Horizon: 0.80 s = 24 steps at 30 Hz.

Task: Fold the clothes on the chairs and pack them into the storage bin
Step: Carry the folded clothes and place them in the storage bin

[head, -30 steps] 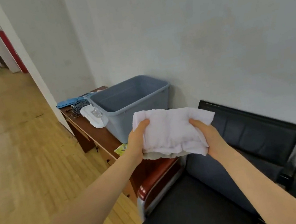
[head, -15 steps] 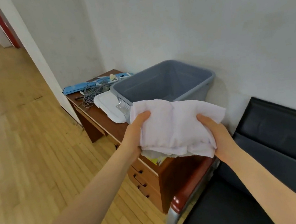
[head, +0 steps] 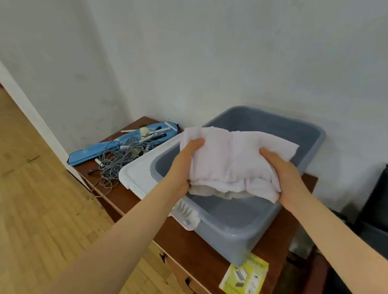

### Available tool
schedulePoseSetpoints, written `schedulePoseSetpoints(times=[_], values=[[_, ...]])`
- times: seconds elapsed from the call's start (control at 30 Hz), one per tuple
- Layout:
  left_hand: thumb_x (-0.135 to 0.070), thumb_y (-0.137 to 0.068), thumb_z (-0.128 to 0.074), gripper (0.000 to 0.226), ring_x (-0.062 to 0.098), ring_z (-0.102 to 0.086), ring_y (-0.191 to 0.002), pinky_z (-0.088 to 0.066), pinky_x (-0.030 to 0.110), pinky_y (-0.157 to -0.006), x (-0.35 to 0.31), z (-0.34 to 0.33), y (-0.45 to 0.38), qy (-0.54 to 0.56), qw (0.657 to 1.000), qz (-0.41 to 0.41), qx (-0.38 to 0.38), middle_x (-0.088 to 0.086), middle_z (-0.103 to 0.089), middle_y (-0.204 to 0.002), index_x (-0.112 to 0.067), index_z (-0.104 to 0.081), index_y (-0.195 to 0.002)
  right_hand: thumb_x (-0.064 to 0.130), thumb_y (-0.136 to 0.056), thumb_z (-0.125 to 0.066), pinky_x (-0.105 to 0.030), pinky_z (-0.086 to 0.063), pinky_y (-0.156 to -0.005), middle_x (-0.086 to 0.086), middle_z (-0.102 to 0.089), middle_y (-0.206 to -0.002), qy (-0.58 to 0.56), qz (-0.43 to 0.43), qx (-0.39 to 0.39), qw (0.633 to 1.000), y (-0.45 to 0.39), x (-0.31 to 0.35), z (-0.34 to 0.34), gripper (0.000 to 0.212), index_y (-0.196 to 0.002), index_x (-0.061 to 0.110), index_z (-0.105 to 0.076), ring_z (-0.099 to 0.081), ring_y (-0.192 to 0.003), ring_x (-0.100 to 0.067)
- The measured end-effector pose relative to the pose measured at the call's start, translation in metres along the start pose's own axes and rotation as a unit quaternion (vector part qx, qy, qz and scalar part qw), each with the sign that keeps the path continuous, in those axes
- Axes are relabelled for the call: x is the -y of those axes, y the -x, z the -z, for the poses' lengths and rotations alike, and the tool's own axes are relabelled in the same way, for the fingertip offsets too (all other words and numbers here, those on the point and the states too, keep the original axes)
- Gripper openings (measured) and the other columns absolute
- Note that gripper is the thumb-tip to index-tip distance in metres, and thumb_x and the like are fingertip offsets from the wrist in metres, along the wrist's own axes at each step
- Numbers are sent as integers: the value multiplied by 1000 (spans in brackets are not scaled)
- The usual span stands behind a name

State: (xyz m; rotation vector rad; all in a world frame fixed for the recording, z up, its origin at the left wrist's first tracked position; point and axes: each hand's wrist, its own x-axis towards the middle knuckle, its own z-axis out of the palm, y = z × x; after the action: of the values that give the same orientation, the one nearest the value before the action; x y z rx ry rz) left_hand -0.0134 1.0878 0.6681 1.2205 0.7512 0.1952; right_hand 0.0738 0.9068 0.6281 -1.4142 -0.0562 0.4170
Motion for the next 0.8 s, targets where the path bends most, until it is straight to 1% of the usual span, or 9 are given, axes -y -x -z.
schedulePoseSetpoints(times=[0.07,0.13,0.23,0.3,0.33,0.43,0.53,0.63,0.8], values=[[-55,-74,-71,45,24,-58,-104,-48,40,-96,-12,-2,-37,-16,999,12,26,5,-60,-111,-24,-53,-102,40,-92,-57,-37,-51,-82,-3,-68,-98,44,10,-23,999,-30,7,-11,25,-104,19,-63,-63,-91,-22],[-57,-73,-70,62,24,-56,-109,-47,37,-97,-22,-8,-75,-25,998,25,44,4,-57,-119,-19,-51,-119,37,-95,-53,-36,-50,-76,-9,-66,-98,106,11,-33,994,-62,13,-18,22,-99,17,-59,-60,-83,-22],[-52,-81,-64,53,22,-55,-108,-45,34,-93,-31,-21,-134,-29,996,33,80,3,-57,-115,-18,-49,-118,35,-95,-54,-29,-48,-61,-13,-66,-101,151,-7,-68,986,-109,14,-25,24,-102,13,-59,-59,-75,-19],[-56,-77,-65,59,20,-56,-109,-45,33,-94,-32,-32,-170,-40,991,37,118,4,-58,-123,-18,-52,-120,38,-91,-58,-33,-52,-72,-12,-67,-99,133,-39,-136,981,-135,12,-22,28,-101,12,-61,-63,-84,-25],[-58,-73,-66,66,20,-56,-109,-46,34,-95,-30,-37,-188,-54,989,44,134,5,-57,-128,-19,-52,-124,40,-88,-62,-35,-53,-77,-10,-68,-99,81,-59,-165,981,-145,8,-20,34,-106,10,-62,-64,-89,-27],[-58,-80,-62,73,22,-52,-113,-44,33,-96,-26,-50,-232,-109,979,56,162,4,-50,-135,-15,-44,-136,40,-84,-69,-31,-52,-71,-8,-67,-111,2,-79,-212,974,-172,-6,-17,53,-125,8,-59,-64,-95,-23],[-54,-86,-57,74,25,-48,-121,-41,36,-100,-14,-61,-265,-163,966,66,190,7,-45,-140,-13,-36,-144,37,-86,-69,-35,-52,-84,-7,-64,-118,-3,-100,-255,962,-187,-24,-17,54,-129,8,-56,-62,-103,-26],[-50,-88,-57,69,27,-47,-123,-40,36,-98,3,-70,-292,-211,955,75,196,8,-45,-141,-12,-37,-142,33,-87,-67,-37,-47,-97,-8,-57,-132,21,-111,-301,947,-197,-49,-18,59,-136,6,-48,-57,-115,-29],[-40,-92,-54,53,31,-53,-117,-43,38,-99,39,-83,-330,-281,938,70,192,14,-52,-133,-8,-46,-133,28,-90,-61,-29,-42,-83,-12,-57,-131,79,-143,-346,924,-217,-85,-16,51,-136,9,-48,-56,-116,-31]])
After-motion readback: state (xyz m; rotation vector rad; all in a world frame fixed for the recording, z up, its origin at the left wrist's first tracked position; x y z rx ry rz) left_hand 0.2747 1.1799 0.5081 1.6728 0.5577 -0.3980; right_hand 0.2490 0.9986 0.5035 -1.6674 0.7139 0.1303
